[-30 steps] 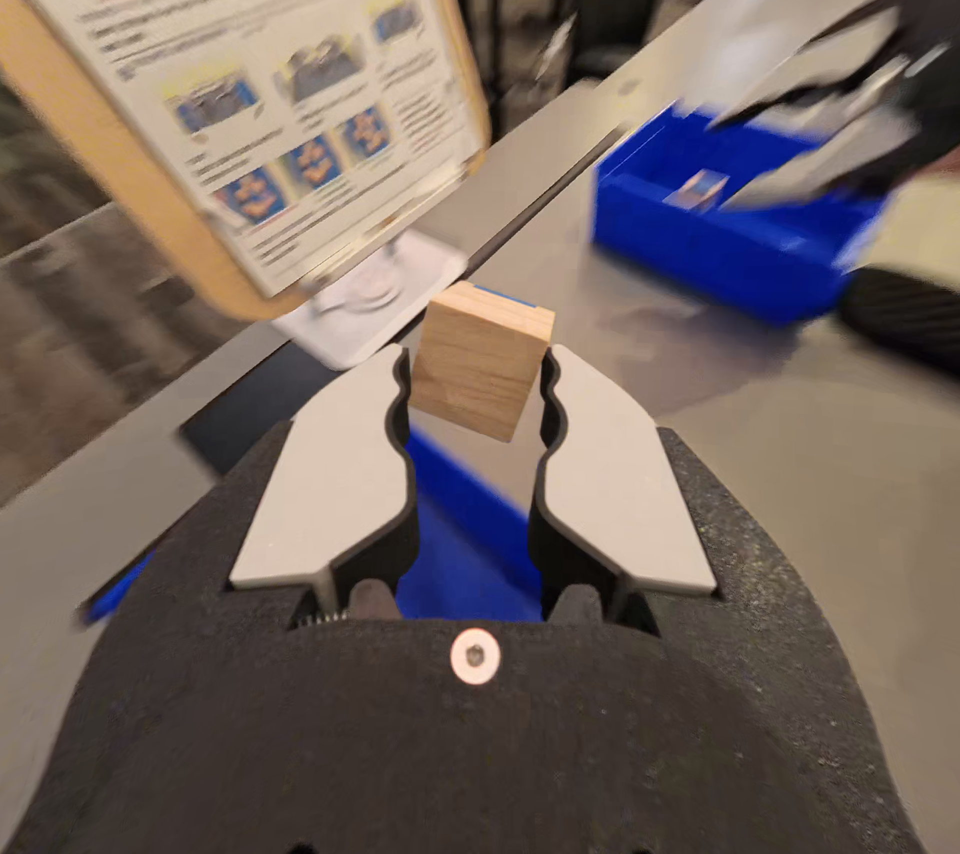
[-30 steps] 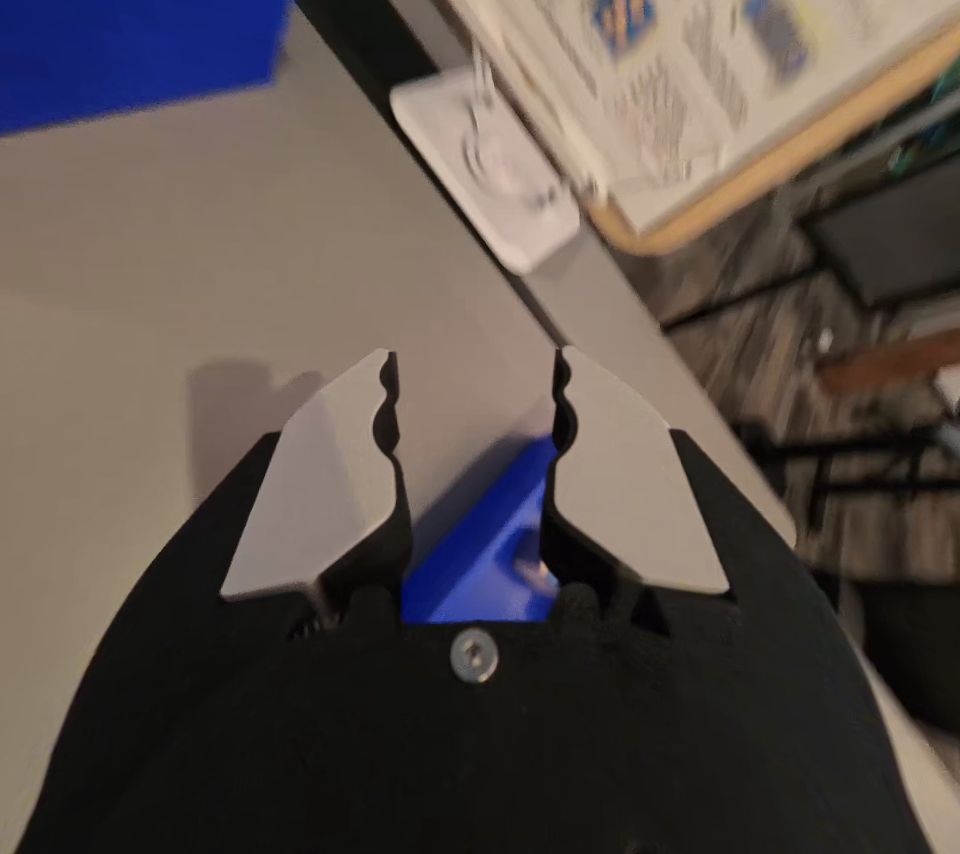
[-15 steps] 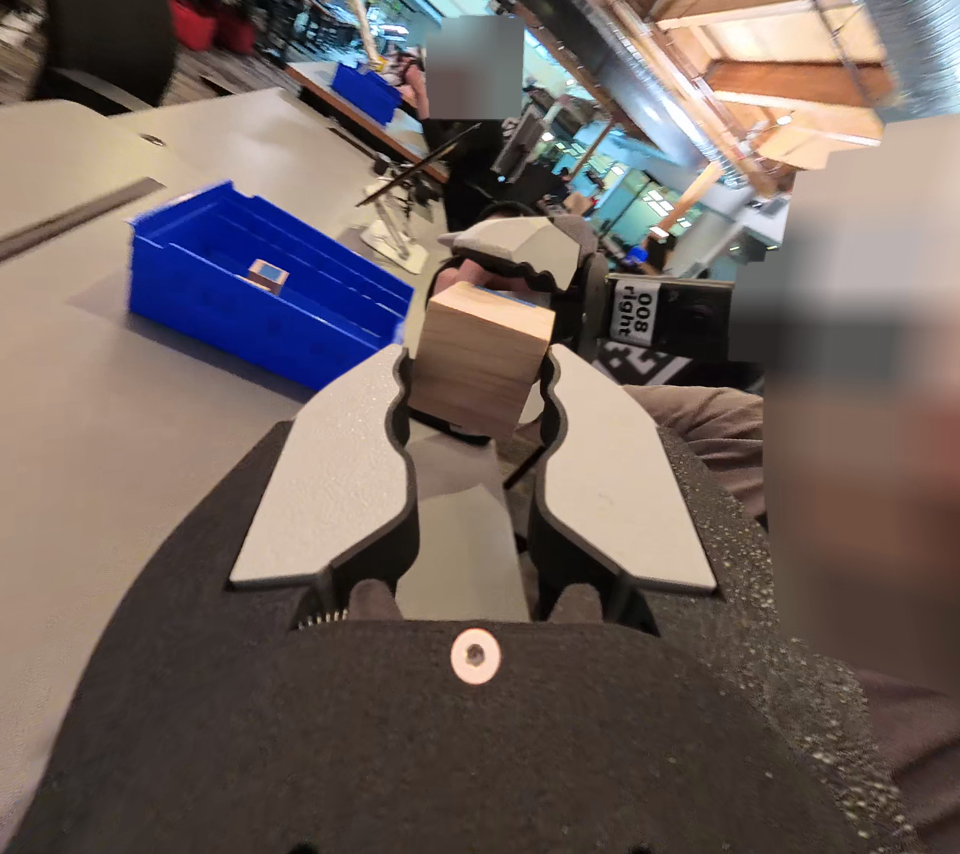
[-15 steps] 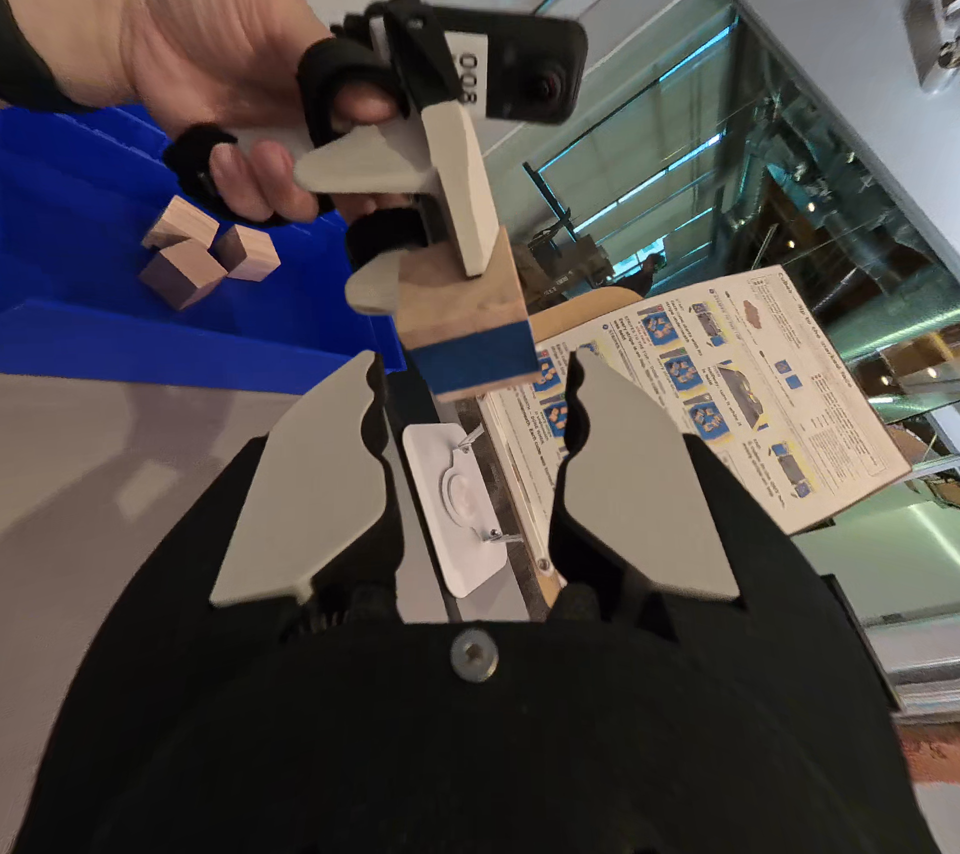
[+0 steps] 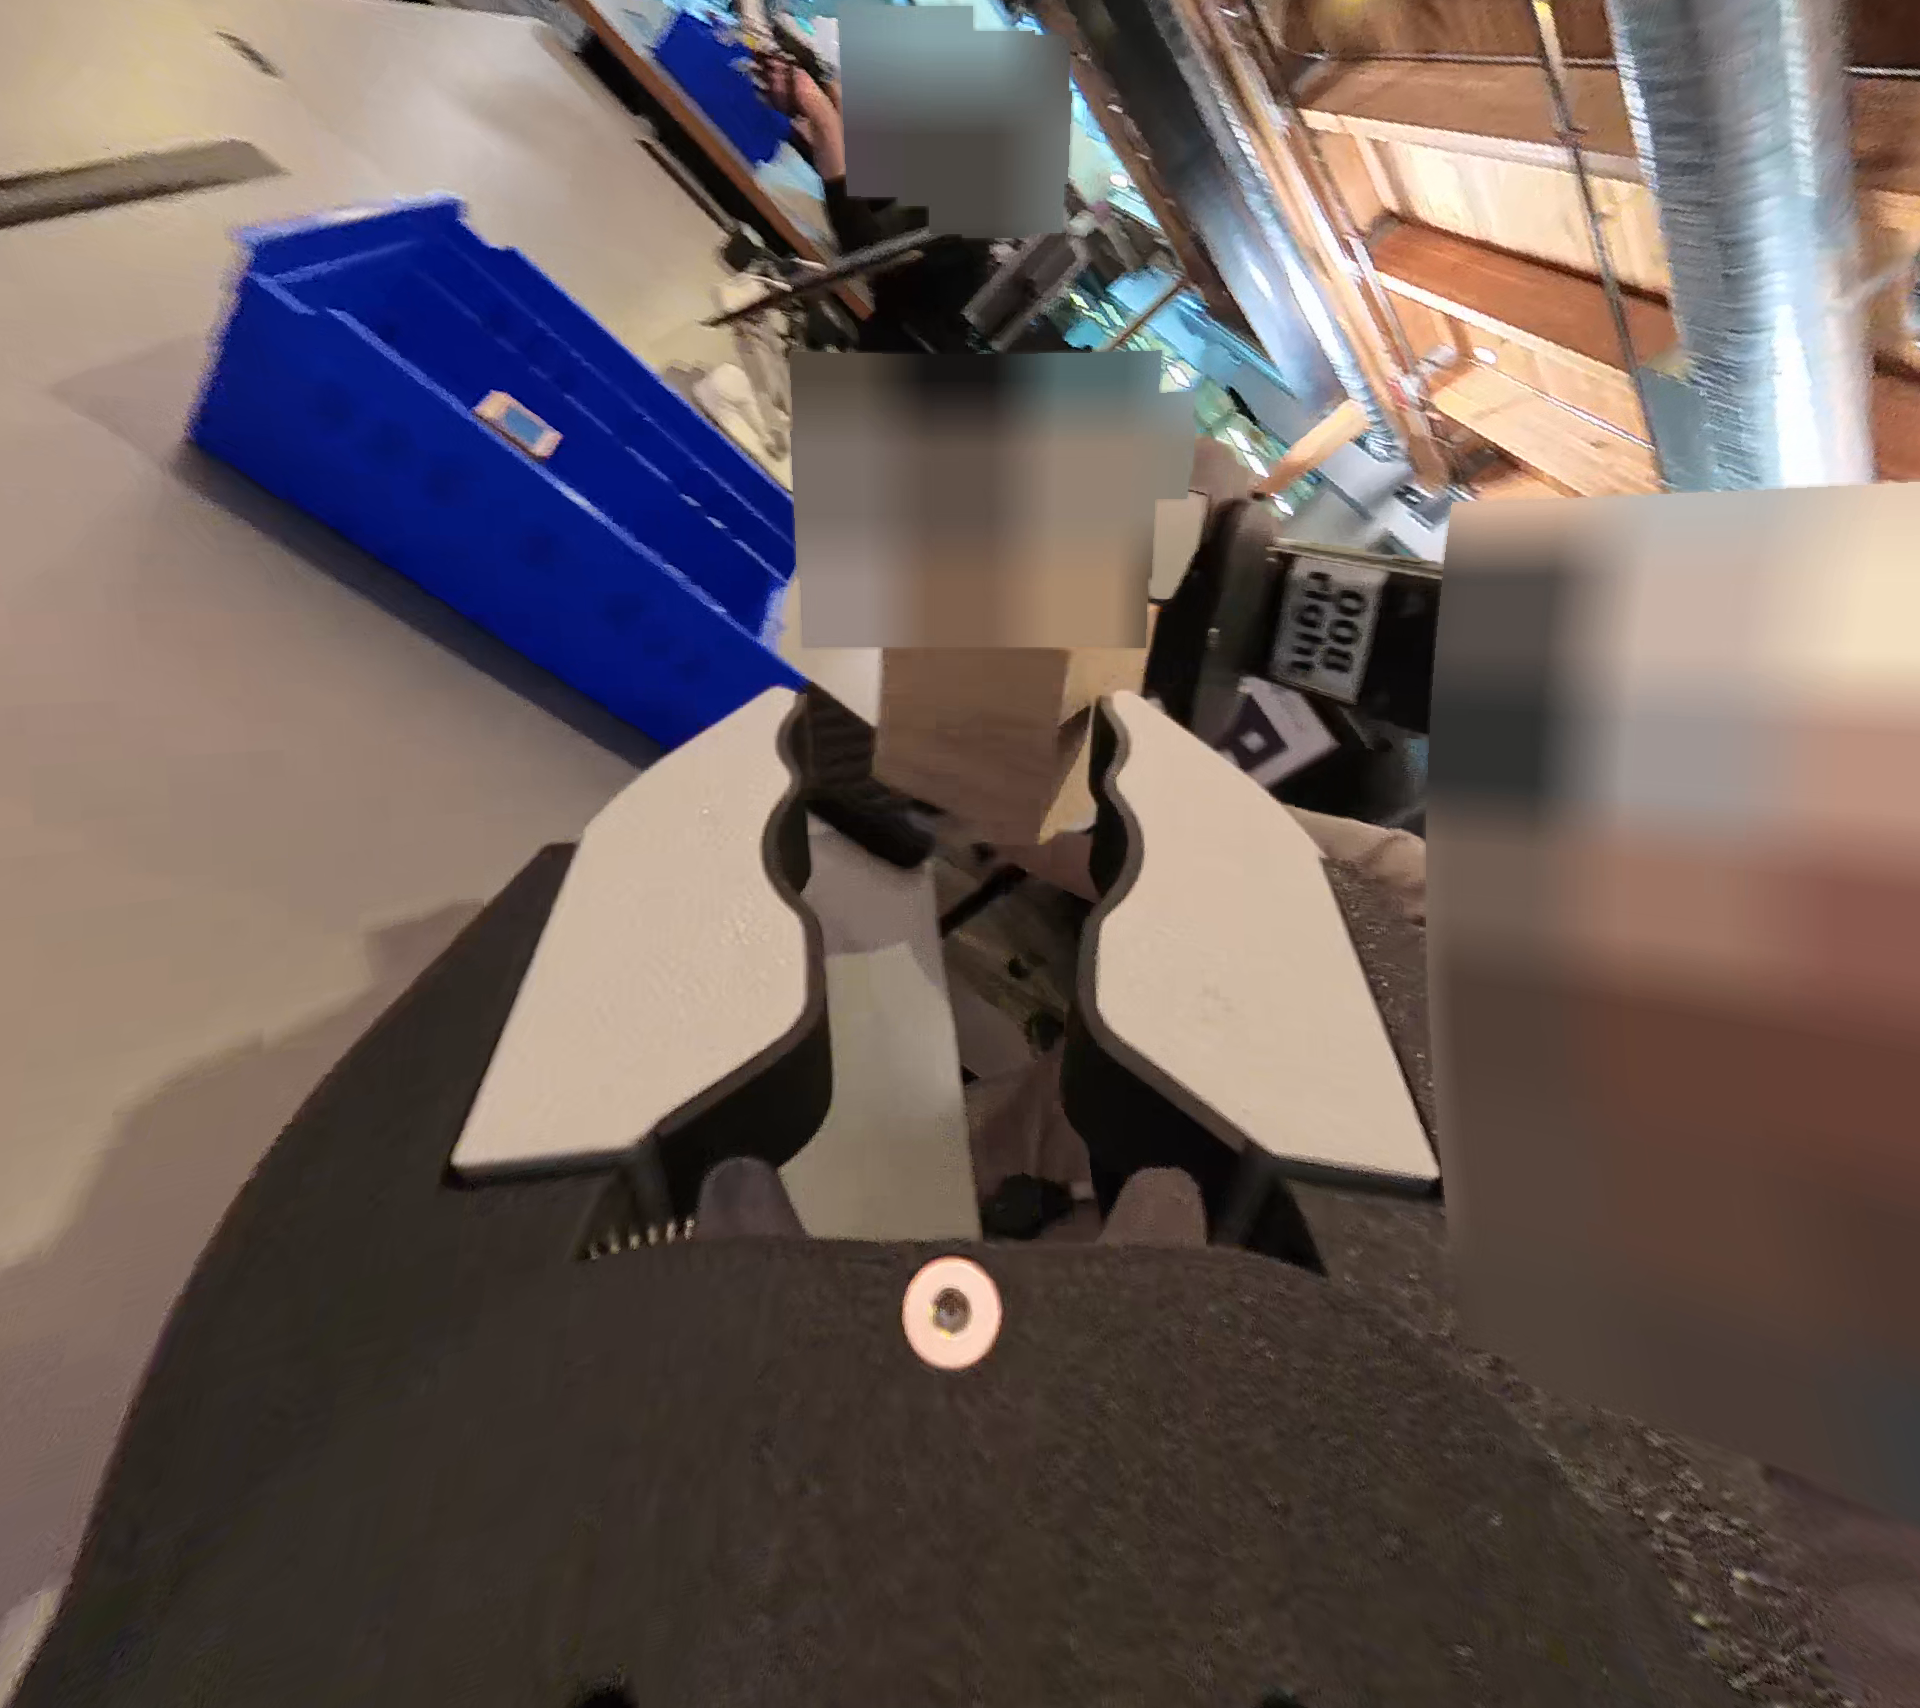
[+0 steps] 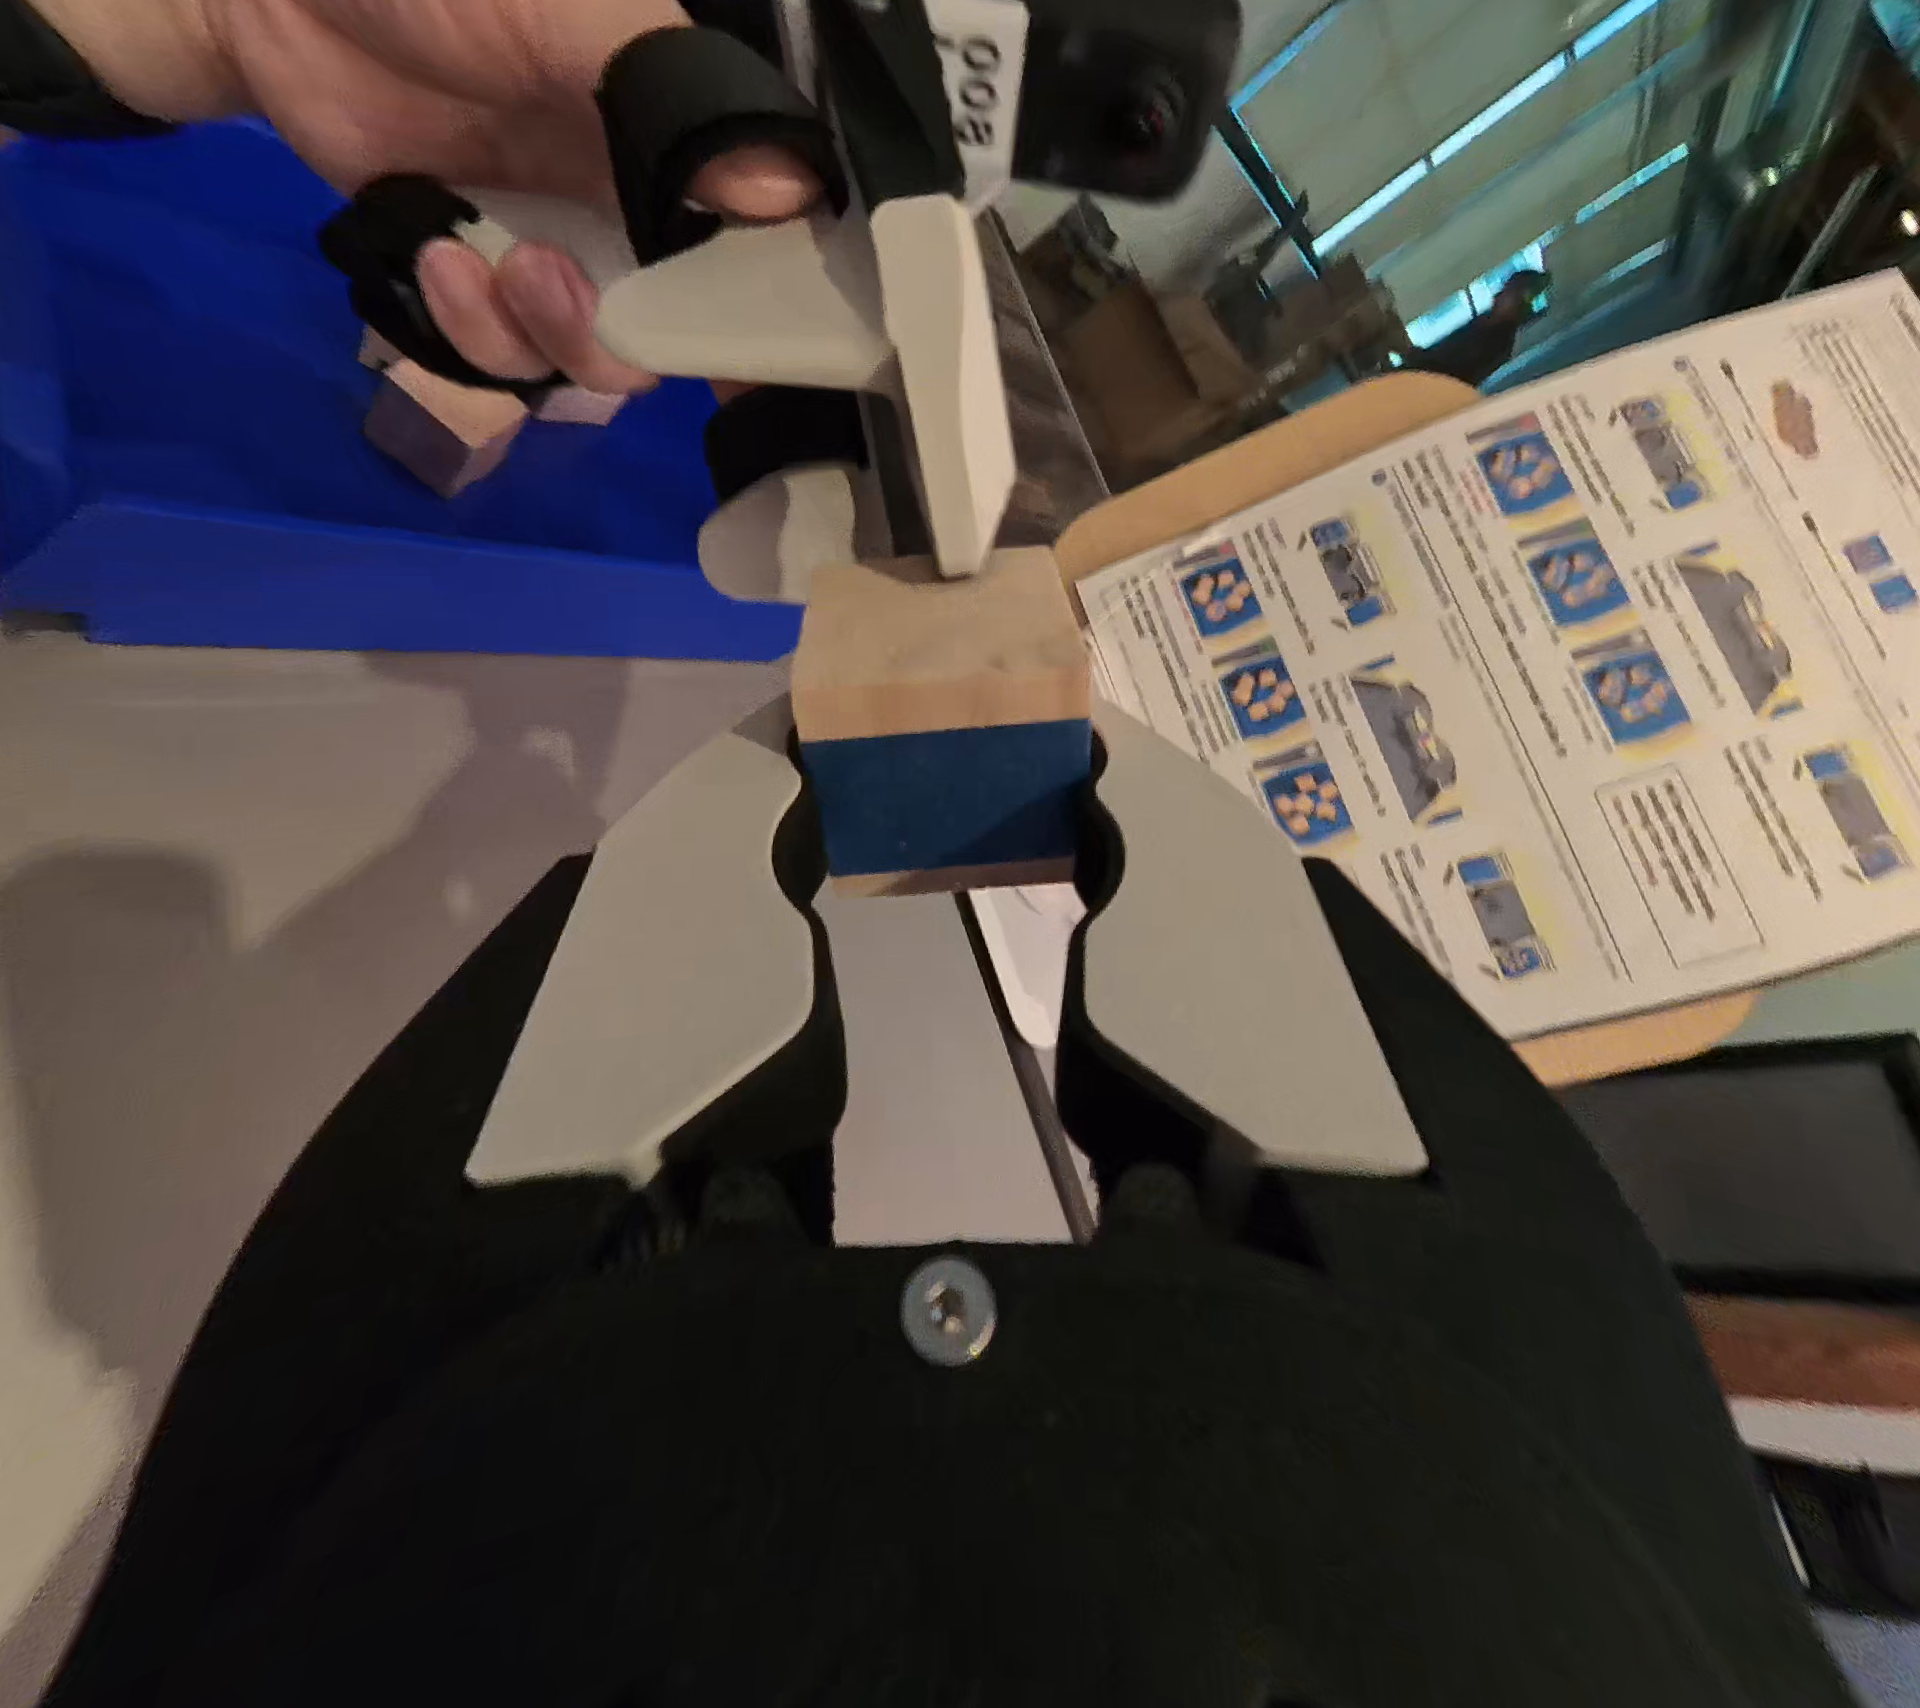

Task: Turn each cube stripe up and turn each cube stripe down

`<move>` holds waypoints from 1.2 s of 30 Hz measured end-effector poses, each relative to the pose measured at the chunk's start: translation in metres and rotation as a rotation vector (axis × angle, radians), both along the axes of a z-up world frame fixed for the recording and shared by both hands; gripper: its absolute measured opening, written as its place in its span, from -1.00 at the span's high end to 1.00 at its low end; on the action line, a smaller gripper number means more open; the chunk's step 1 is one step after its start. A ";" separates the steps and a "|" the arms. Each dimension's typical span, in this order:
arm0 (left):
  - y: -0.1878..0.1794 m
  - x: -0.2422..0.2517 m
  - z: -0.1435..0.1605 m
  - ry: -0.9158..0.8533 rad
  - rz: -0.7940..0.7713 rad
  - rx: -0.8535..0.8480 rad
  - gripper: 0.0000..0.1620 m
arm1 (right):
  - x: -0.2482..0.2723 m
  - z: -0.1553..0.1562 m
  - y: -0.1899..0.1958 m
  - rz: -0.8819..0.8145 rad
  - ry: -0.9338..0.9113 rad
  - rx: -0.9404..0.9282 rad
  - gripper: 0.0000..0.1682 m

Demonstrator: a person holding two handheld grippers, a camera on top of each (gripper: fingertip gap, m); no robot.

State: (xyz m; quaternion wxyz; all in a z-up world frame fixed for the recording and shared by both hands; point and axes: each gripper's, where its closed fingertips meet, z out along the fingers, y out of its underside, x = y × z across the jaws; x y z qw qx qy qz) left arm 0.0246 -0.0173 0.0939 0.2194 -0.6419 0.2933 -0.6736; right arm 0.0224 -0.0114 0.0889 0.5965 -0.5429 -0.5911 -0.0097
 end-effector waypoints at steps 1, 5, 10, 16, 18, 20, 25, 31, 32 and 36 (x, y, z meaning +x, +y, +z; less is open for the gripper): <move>0.008 -0.005 -0.004 0.023 0.043 0.009 0.36 | 0.004 0.001 0.003 -0.034 0.002 0.000 0.46; 0.031 -0.031 -0.005 0.083 0.213 0.071 0.34 | 0.032 0.005 0.020 -0.231 0.028 -0.030 0.46; 0.040 -0.058 0.002 0.169 0.360 0.180 0.37 | 0.071 0.007 0.039 -0.417 0.048 -0.041 0.45; 0.031 -0.064 0.009 0.243 0.394 0.267 0.39 | 0.102 -0.003 0.049 -0.520 0.045 -0.078 0.46; 0.027 -0.063 0.010 0.253 0.390 0.278 0.39 | 0.114 -0.010 0.051 -0.552 0.021 -0.103 0.46; 0.024 -0.062 0.010 0.263 0.385 0.287 0.39 | 0.141 -0.020 0.054 -0.619 -0.005 -0.178 0.45; 0.018 -0.062 0.014 0.270 0.385 0.307 0.39 | 0.282 -0.095 0.041 -0.955 0.029 -0.854 0.45; 0.013 -0.064 0.021 0.251 0.378 0.320 0.40 | 0.379 -0.190 0.012 -1.204 0.002 -1.263 0.44; 0.013 -0.064 0.021 0.255 0.377 0.320 0.40 | 0.385 -0.200 0.012 -1.224 -0.017 -1.282 0.43; 0.012 -0.065 0.018 0.272 0.376 0.315 0.40 | 0.396 -0.225 0.019 -1.289 -0.047 -1.318 0.42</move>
